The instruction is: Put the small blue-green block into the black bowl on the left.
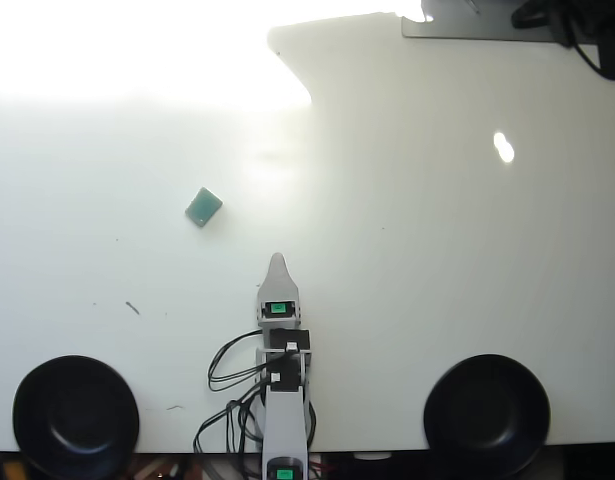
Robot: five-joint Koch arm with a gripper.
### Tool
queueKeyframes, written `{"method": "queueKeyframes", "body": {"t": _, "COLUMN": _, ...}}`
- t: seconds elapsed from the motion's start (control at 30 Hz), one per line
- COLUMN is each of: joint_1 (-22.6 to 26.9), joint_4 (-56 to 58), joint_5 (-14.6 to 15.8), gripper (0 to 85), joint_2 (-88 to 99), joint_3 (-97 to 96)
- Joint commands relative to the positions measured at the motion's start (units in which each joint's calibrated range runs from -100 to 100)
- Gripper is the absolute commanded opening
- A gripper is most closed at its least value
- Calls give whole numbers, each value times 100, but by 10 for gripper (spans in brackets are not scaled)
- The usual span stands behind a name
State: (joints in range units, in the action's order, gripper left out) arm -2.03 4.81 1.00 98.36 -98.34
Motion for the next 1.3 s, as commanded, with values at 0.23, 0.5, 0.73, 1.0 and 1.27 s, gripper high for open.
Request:
{"method": "queueKeyframes", "body": {"t": 0.23, "joint_1": 49, "joint_4": 98, "joint_5": 5, "gripper": 491, "joint_2": 57, "joint_3": -166}}
{"method": "queueKeyframes", "body": {"t": 0.5, "joint_1": 24, "joint_4": 98, "joint_5": 5, "gripper": 491, "joint_2": 57, "joint_3": -166}}
{"method": "queueKeyframes", "body": {"t": 0.73, "joint_1": 63, "joint_4": 269, "joint_5": -410, "gripper": 493, "joint_2": 121, "joint_3": -166}}
{"method": "queueKeyframes", "body": {"t": 1.0, "joint_1": 151, "joint_4": 1087, "joint_5": -493, "gripper": 488, "joint_2": 132, "joint_3": 675}}
{"method": "queueKeyframes", "body": {"t": 1.27, "joint_1": 532, "joint_4": 1898, "joint_5": -493, "gripper": 474, "joint_2": 111, "joint_3": 1913}}
